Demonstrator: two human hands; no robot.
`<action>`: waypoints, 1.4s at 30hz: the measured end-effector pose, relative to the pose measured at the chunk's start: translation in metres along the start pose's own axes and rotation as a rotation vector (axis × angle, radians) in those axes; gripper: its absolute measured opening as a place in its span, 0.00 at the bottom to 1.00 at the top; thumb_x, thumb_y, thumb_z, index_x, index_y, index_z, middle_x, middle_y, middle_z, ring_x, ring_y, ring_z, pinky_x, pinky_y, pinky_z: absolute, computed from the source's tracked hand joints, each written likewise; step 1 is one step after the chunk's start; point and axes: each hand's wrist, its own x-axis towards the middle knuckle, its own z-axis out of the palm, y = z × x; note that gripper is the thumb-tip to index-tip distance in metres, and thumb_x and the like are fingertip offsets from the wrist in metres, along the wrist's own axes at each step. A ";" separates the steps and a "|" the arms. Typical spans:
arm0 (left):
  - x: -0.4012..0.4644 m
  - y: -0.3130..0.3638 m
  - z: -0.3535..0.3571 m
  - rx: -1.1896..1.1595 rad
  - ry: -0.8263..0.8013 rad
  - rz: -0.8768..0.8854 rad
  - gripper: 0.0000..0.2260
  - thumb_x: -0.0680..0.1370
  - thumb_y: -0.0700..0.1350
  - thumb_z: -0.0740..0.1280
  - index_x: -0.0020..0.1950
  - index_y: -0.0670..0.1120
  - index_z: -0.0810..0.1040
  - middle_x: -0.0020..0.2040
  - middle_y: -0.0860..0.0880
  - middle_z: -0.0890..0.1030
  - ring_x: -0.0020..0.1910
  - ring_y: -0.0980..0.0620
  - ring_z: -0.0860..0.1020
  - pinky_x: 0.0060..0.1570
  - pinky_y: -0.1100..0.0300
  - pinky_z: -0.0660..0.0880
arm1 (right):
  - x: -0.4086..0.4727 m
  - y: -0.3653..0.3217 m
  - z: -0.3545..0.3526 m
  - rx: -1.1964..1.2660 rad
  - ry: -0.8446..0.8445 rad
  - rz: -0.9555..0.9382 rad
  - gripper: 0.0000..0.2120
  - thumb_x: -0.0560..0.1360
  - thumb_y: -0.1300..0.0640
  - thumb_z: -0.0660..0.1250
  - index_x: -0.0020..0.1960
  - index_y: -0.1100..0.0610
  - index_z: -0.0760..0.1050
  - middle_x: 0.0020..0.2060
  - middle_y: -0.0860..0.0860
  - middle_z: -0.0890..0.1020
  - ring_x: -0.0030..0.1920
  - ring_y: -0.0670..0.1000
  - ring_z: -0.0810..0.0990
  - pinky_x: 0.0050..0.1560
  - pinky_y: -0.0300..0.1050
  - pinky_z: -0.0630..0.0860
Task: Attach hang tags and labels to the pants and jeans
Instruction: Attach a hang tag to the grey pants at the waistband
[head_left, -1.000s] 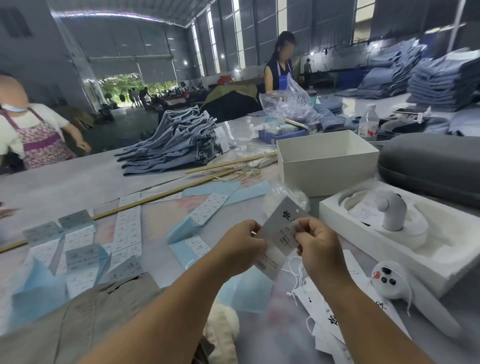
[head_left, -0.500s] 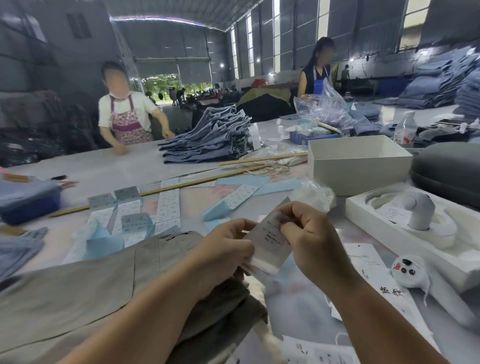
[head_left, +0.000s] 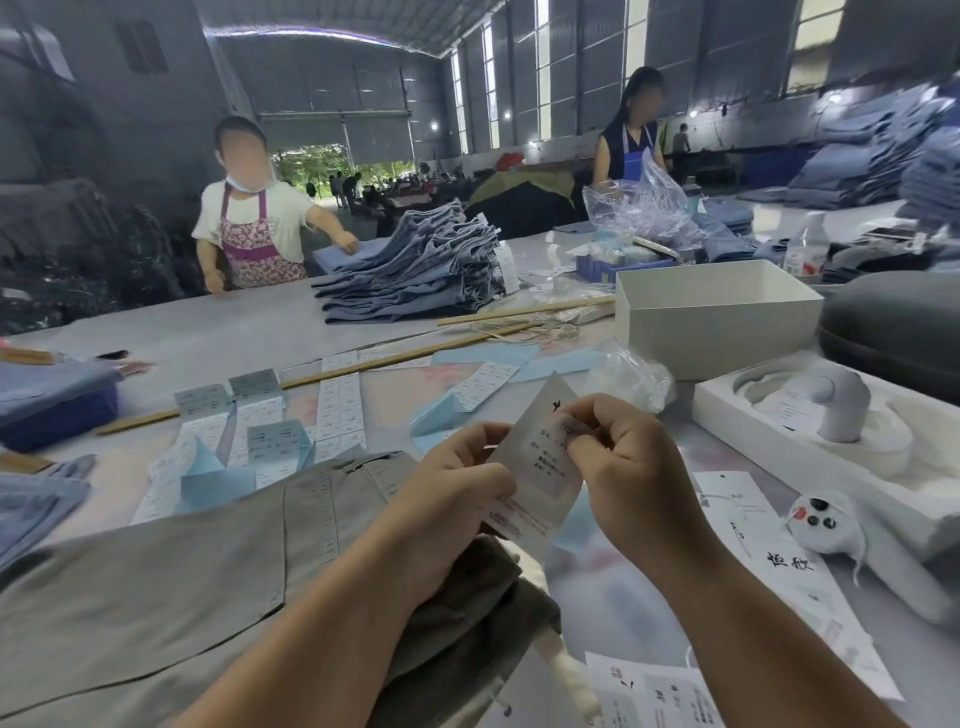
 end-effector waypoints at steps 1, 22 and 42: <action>0.000 0.000 0.000 -0.001 -0.004 -0.001 0.21 0.63 0.38 0.64 0.55 0.46 0.80 0.44 0.44 0.84 0.40 0.46 0.79 0.38 0.57 0.75 | 0.000 0.000 0.000 -0.005 0.006 0.005 0.11 0.80 0.64 0.60 0.45 0.53 0.78 0.39 0.48 0.81 0.43 0.41 0.77 0.33 0.36 0.77; 0.003 -0.006 -0.001 0.043 0.103 0.057 0.07 0.75 0.39 0.70 0.48 0.51 0.83 0.44 0.47 0.85 0.46 0.44 0.80 0.47 0.51 0.75 | -0.003 0.004 0.009 -0.056 0.045 -0.074 0.11 0.79 0.65 0.62 0.49 0.53 0.81 0.39 0.44 0.81 0.46 0.38 0.77 0.33 0.31 0.77; -0.002 -0.006 0.003 0.194 0.251 0.214 0.13 0.80 0.37 0.64 0.48 0.55 0.82 0.42 0.57 0.85 0.36 0.60 0.81 0.30 0.70 0.74 | -0.005 0.016 0.017 0.028 0.109 0.170 0.04 0.78 0.54 0.65 0.50 0.46 0.72 0.41 0.41 0.80 0.40 0.43 0.79 0.38 0.35 0.75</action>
